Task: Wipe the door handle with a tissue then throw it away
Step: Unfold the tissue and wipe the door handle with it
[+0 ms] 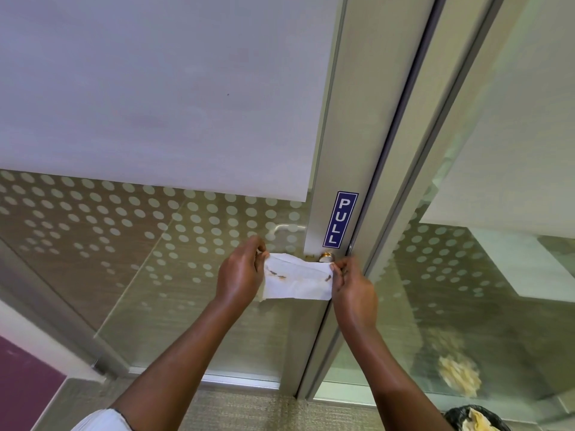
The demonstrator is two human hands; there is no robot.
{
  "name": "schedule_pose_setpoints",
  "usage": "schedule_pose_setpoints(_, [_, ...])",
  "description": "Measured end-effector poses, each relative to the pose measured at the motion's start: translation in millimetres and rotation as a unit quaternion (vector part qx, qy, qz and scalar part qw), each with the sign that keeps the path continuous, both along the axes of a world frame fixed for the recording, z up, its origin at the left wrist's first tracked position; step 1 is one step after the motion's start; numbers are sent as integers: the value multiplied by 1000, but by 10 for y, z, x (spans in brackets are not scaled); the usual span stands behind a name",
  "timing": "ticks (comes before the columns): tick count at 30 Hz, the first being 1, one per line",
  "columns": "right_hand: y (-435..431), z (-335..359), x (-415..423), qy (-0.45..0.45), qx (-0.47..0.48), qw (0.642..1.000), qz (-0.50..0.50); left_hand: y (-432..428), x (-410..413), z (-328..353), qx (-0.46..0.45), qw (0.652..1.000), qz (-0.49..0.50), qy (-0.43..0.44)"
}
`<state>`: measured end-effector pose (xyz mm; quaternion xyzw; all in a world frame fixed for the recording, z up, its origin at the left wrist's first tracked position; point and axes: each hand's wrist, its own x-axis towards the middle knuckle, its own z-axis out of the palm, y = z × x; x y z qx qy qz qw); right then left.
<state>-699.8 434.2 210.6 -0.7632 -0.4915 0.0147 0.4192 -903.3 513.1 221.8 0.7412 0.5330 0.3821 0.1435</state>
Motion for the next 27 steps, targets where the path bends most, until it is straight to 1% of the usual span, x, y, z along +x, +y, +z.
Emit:
schedule_pose_setpoints(3, [-37, 10, 12, -6, 11, 1000, 2, -52, -58, -24, 28, 999, -7, 25])
schedule_pose_setpoints(5, [-61, 35, 26, -17, 29, 999, -4, -70, -98, -46, 66, 996, -19, 55])
schedule_pose_setpoints(7, [-82, 100, 17, -47, 66, 997, -4, -74, -126, -41, 111, 990, -31, 78])
schedule_pose_setpoints(8, [-88, 144, -1, -66, 91, 994, 11, -77, -135, -30, 131, 986, -44, 88])
schedule_pose_setpoints(10, [-102, 222, -73, -93, 119, 986, 72, -91, -139, -18, 157, 977, -89, 115])
schedule_pose_setpoints(11, [-110, 245, -128, -82, 120, 984, 106, -107, -137, -25, 163, 972, -113, 130])
schedule_pose_setpoints(12, [-110, 259, -184, -37, 120, 982, 138, -125, -134, -38, 163, 967, -132, 143])
schedule_pose_setpoints(13, [-106, 273, -242, 46, 123, 978, 163, -141, -133, -55, 161, 964, -144, 152])
schedule_pose_setpoints(15, [-97, 308, -353, 234, 125, 944, 197, -154, -135, -84, 152, 964, -151, 157])
schedule_pose_setpoints(16, [-88, 321, -392, 294, 131, 925, 203, -158, -137, -91, 148, 965, -149, 155])
schedule_pose_setpoints(18, [-77, 322, -417, 338, 131, 909, 206, -162, -136, -97, 145, 966, -148, 154])
schedule_pose_setpoints(20, [-82, 308, -423, 339, 121, 909, 209, -161, -143, -103, 145, 966, -150, 152])
schedule_pose_setpoints(22, [-99, 289, -420, 302, 113, 923, 211, -162, -155, -111, 145, 966, -153, 149])
schedule_pose_setpoints(23, [-102, 278, -414, 256, 113, 937, 209, -161, -161, -116, 146, 965, -155, 150])
schedule_pose_setpoints(24, [-97, 263, -407, 187, 113, 953, 211, -158, -168, -117, 147, 964, -158, 152])
schedule_pose_setpoints(25, [-91, 243, -406, 98, 110, 966, 215, -156, -172, -117, 148, 963, -161, 155])
schedule_pose_setpoints(26, [-79, 218, -415, 10, 103, 970, 220, -153, -177, -113, 149, 963, -164, 156])
schedule_pose_setpoints(27, [-64, 187, -432, -59, 89, 968, 229, -148, -185, -107, 149, 962, -167, 156])
